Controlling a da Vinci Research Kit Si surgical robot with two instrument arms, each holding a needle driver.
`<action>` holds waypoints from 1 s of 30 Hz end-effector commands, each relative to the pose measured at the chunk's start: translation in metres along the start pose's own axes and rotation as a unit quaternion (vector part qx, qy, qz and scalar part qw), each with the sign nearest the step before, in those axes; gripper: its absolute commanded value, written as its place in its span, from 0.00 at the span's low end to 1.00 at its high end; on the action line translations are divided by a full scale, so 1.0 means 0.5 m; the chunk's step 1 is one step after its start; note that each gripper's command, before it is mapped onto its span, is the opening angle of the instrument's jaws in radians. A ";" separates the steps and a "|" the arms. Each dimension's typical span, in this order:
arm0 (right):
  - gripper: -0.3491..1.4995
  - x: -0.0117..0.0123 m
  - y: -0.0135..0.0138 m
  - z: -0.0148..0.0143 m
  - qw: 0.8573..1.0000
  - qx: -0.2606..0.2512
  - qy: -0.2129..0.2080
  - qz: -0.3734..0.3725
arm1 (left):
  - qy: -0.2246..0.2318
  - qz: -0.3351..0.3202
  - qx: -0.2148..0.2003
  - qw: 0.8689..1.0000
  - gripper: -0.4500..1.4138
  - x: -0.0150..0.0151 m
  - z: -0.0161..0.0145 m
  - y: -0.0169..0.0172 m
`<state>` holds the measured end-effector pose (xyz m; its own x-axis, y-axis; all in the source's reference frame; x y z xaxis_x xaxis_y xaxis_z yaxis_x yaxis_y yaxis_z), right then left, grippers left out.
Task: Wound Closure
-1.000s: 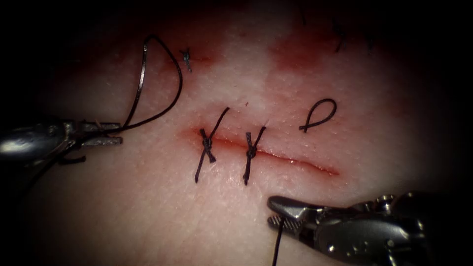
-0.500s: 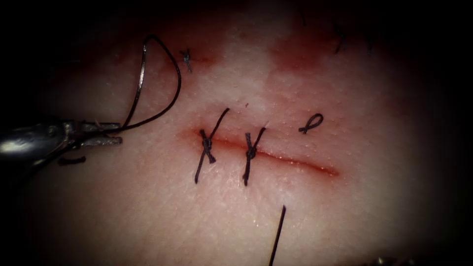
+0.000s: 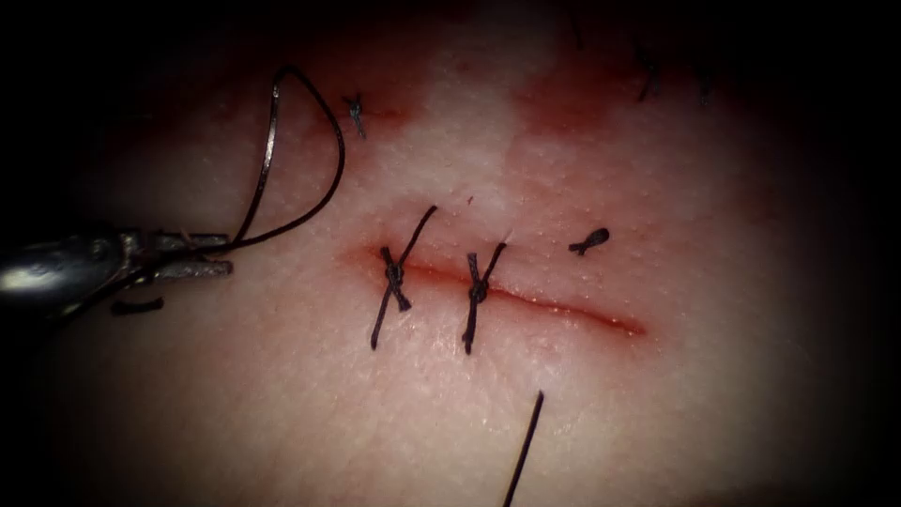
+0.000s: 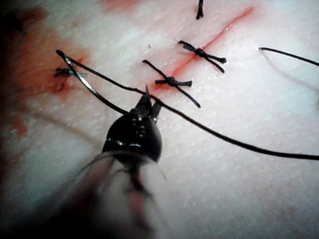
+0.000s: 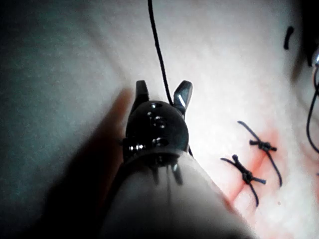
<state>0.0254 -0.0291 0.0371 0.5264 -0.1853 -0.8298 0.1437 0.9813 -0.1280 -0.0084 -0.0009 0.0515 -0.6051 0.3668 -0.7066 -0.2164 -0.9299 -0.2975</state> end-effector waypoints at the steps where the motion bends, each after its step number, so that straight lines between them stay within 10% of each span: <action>1: 0.76 -0.0019 0.0018 -0.0008 1.000 -0.017 -0.010 0.004 | 0.000 0.000 -0.001 1.000 0.00 -0.0005 0.0017 0.0004; 11: 0.84 -0.0116 0.0132 -0.0137 0.995 -0.071 -0.057 0.042 | 0.000 0.000 -0.001 1.000 0.00 -0.0005 0.0018 0.0004; 30: 0.83 -0.0399 0.0271 0.0015 0.972 -0.162 -0.149 0.079 | 0.000 0.000 0.000 1.000 0.00 -0.0007 0.0019 0.0004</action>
<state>0.0168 -0.0120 0.0516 0.7492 0.0102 -0.6623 -0.2074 0.9532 -0.2199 -0.0084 -0.0010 0.0517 -0.6052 0.3660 -0.7070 -0.2162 -0.9302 -0.2965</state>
